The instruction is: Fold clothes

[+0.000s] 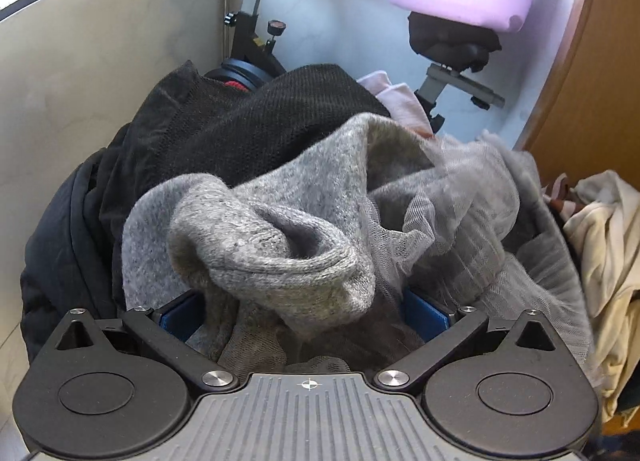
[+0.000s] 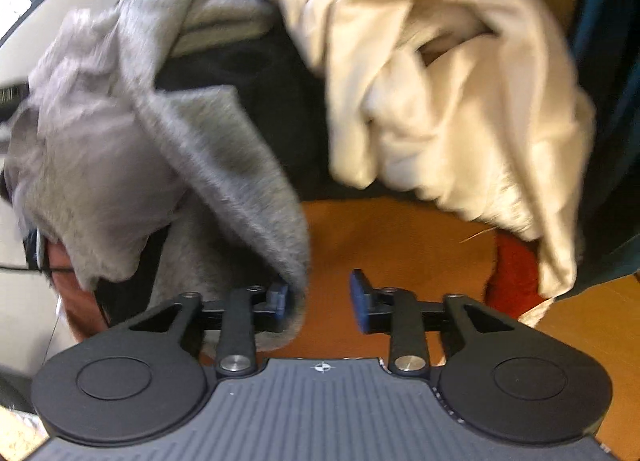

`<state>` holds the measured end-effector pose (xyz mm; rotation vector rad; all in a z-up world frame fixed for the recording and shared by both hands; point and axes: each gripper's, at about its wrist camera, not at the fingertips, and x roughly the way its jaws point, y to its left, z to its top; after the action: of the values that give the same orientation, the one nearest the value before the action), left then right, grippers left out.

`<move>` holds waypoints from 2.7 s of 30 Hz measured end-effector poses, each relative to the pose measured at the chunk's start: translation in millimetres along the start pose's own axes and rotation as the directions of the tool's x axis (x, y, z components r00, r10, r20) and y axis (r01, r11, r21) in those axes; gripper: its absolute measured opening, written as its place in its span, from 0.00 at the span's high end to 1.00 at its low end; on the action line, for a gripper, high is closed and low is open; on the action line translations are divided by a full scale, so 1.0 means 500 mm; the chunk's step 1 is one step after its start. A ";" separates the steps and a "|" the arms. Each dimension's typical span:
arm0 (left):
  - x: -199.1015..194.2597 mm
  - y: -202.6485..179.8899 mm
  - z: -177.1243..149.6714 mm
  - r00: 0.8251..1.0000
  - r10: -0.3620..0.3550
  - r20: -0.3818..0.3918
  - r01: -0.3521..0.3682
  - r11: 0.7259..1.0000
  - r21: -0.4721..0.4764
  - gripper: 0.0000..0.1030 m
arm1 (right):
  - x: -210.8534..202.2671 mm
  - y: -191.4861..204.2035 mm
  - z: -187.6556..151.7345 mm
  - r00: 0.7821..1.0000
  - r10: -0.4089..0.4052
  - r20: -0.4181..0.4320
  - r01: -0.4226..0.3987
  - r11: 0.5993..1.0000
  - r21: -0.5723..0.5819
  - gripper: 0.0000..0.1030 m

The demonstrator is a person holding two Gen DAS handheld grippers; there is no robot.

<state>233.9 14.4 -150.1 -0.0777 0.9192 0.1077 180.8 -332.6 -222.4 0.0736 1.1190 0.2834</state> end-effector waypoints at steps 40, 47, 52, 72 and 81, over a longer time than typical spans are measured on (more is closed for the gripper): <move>0.083 0.024 -0.020 0.996 0.002 -0.084 -0.010 0.995 -0.097 0.01 | -0.114 -0.149 0.041 0.979 -0.128 0.161 0.111 0.988 0.110 0.29; 0.071 0.019 -0.016 0.997 0.011 -0.076 -0.017 0.997 -0.080 0.01 | -0.112 -0.146 0.088 0.963 -0.167 0.213 0.153 0.985 0.085 0.29; 0.027 0.005 -0.015 0.999 0.035 -0.019 -0.036 0.998 -0.042 0.01 | -0.068 -0.149 0.137 0.928 -0.267 0.259 0.256 0.964 0.078 0.29; -0.016 0.007 -0.007 1.000 -0.012 0.010 0.013 0.997 -0.078 0.01 | -0.042 -0.047 0.168 0.968 -0.045 0.248 0.060 0.997 -0.053 0.92; -0.016 0.014 -0.004 0.999 -0.033 0.017 0.034 0.997 -0.072 0.01 | -0.075 0.019 0.121 0.971 0.108 0.212 -0.082 0.988 -0.129 0.93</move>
<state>226.6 20.8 -144.9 -0.1592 0.8978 0.1103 218.2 -328.4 -161.2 0.0511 0.8792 0.4178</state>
